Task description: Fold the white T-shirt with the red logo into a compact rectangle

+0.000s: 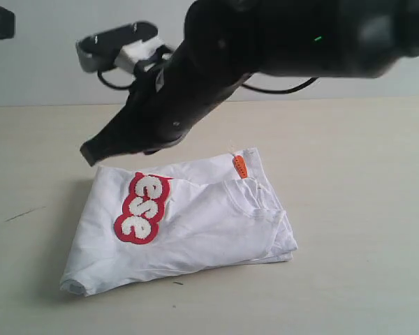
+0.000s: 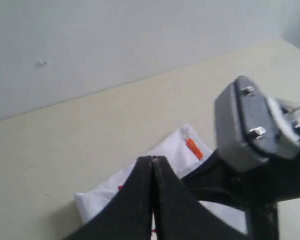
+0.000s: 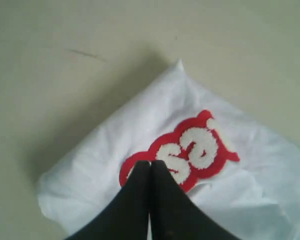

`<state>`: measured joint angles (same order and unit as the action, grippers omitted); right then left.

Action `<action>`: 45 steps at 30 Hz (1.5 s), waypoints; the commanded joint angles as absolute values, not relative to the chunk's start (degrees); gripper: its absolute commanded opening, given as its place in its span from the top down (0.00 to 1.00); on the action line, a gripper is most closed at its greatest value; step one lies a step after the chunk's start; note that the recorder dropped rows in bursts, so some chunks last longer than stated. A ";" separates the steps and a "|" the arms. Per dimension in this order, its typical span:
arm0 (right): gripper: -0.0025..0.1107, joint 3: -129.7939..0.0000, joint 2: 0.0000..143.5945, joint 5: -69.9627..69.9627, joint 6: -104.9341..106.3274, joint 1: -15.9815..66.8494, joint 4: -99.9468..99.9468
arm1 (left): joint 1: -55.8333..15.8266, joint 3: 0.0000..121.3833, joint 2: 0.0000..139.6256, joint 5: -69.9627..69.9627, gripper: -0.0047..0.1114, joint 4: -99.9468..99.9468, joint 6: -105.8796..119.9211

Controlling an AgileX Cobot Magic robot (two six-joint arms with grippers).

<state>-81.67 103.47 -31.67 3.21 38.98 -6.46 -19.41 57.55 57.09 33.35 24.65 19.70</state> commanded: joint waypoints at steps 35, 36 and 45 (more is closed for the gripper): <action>0.98 -46.49 13.50 -20.94 -24.12 39.02 31.60 | -19.40 27.03 0.00 -3.31 0.96 18.86 20.75; 0.98 -46.20 11.19 -21.40 -25.87 38.91 33.56 | -19.40 27.03 0.00 -3.31 0.96 18.86 20.75; 0.98 -43.76 0.00 -23.52 -28.07 28.51 33.50 | -19.40 27.03 0.00 -3.65 0.96 19.79 20.64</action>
<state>-44.56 0.49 -23.01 -28.05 32.60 34.34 -19.41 27.16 0.17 -3.08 19.30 20.59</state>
